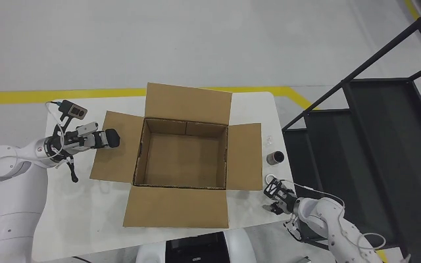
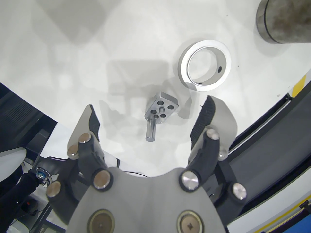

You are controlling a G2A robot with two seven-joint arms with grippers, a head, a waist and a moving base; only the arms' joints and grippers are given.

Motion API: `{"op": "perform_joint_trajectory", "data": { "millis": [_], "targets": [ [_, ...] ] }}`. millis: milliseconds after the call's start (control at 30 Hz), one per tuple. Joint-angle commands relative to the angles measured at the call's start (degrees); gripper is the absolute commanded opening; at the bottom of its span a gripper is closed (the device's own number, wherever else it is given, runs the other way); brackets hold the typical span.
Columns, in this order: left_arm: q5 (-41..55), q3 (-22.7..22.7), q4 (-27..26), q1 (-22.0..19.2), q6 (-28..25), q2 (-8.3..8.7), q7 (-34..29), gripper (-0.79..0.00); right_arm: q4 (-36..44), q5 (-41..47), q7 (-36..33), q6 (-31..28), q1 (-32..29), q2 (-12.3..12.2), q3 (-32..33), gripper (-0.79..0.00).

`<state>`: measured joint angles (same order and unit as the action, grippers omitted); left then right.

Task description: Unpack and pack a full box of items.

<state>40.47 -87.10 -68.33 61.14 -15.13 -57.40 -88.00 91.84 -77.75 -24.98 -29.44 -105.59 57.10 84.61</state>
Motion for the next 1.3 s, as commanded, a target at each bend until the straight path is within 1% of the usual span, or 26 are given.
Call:
{"op": "perform_joint_trajectory", "data": {
  "millis": [0, 33, 367, 767, 1000, 1067, 1167, 1267],
  "targets": [
    [0.0, 0.0, 0.0, 0.0, 0.0, 0.00, 0.0, 0.000, -0.4, 0.0, 0.1, -0.1, 0.2, 0.0, -0.1, -0.745],
    [0.0, 0.0, 0.0, 0.0, 0.0, 0.00, 0.0, 0.000, -0.5, -0.1, 0.0, -0.2, 0.3, 0.0, -0.2, -0.785],
    [0.0, 0.0, 0.0, 0.0, 0.0, 0.00, 0.0, 0.000, 0.3, 0.7, 0.0, -1.0, 0.0, -0.4, 1.7, -0.785],
    [0.0, 0.0, 0.0, 0.0, 0.0, 0.00, 0.0, 0.000, 6.3, 4.5, -0.6, -5.0, -4.4, -1.4, 8.5, -0.785],
    [0.0, 0.0, 0.0, 0.0, 0.0, 0.00, 0.0, 0.000, 8.0, 12.3, 0.4, -8.9, -6.4, -1.8, 14.0, -0.785],
    [0.0, 0.0, 0.0, 0.0, 0.0, 0.00, 0.0, 0.000, 9.0, 15.9, 2.1, -9.6, -6.9, -1.9, 16.4, -0.785],
    [0.0, 0.0, 0.0, 0.0, 0.0, 0.00, 0.0, 0.000, 11.7, 21.0, 5.4, -10.9, -8.4, -2.0, 19.8, -0.785],
    [0.0, 0.0, 0.0, 0.0, 0.0, 0.00, 0.0, 0.000, 15.4, 22.2, 6.5, -11.1, -9.8, -2.0, 21.9, -0.785]
  ]
}}
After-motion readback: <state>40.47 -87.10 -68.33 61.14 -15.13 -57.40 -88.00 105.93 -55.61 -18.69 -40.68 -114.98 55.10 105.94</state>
